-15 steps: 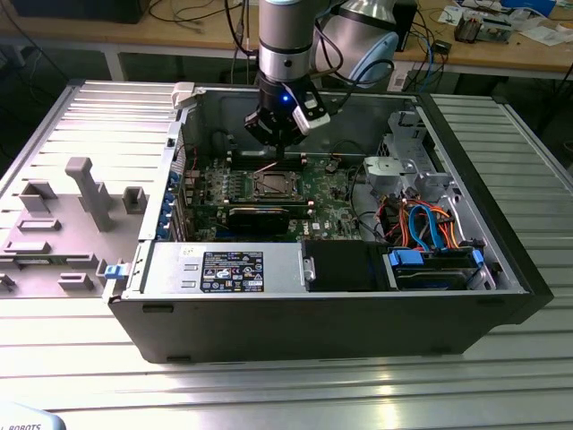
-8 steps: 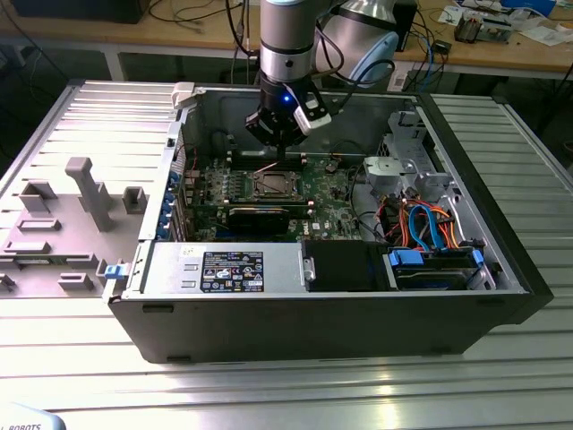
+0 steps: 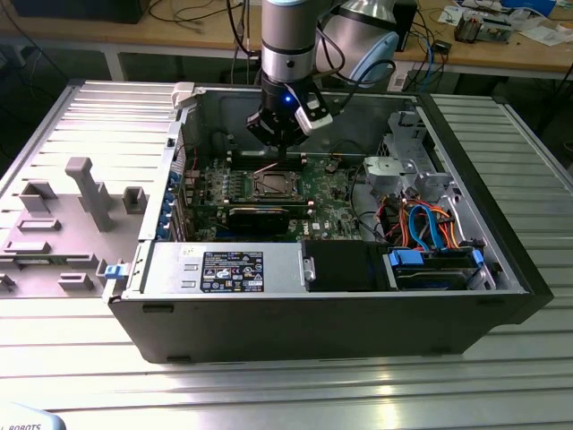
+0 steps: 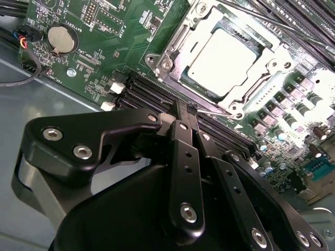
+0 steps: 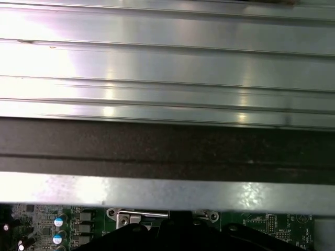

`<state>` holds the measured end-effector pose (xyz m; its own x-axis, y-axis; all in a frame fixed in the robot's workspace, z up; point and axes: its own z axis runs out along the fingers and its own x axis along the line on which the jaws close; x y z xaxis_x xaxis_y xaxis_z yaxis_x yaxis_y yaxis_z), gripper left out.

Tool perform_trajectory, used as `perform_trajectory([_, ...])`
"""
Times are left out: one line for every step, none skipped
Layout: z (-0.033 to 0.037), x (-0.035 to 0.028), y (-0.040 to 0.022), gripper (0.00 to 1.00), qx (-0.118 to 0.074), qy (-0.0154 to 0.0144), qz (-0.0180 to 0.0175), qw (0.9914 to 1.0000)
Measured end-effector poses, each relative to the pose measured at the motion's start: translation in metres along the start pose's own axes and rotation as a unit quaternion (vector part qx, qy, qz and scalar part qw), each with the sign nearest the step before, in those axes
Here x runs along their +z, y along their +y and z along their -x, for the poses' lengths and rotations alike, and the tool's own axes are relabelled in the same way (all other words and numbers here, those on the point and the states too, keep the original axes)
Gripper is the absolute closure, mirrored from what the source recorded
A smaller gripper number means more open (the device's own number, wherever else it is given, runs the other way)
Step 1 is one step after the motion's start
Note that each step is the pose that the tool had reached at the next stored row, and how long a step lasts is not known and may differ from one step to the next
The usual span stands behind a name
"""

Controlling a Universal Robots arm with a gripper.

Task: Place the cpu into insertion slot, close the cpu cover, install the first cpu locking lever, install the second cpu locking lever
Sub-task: 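Install the first cpu locking lever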

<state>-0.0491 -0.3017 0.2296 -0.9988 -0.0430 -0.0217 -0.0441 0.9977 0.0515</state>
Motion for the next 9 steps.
perform_trajectory([0.0004, 0.0001, 0.0, 0.89, 0.0, 0.0, 0.0, 1.0])
perform_trajectory([0.0006, 0.0002, 0.0, 0.89, 0.0, 0.0, 0.0, 1.0])
perform_trajectory([0.0007, 0.0002, 0.0, 0.89, 0.0, 0.0, 0.0, 1.0])
perform_trajectory([0.001, 0.0003, 0.0, 0.89, 0.0, 0.0, 0.0, 1.0])
perform_trajectory([0.0012, 0.0003, 0.0, 0.89, 0.0, 0.0, 0.0, 1.0])
perform_trajectory([0.0015, 0.0004, 0.0, 0.89, 0.0, 0.0, 0.0, 1.0])
perform_trajectory([0.0018, 0.0005, 0.0, 0.89, 0.0, 0.0, 0.0, 1.0])
perform_trajectory([0.002, 0.0005, 0.0001, 0.89, 0.0, 0.0, 0.0, 1.0])
perform_trajectory([0.0023, 0.0006, 0.0001, 0.89, 0.0, 0.0, 0.0, 1.0])
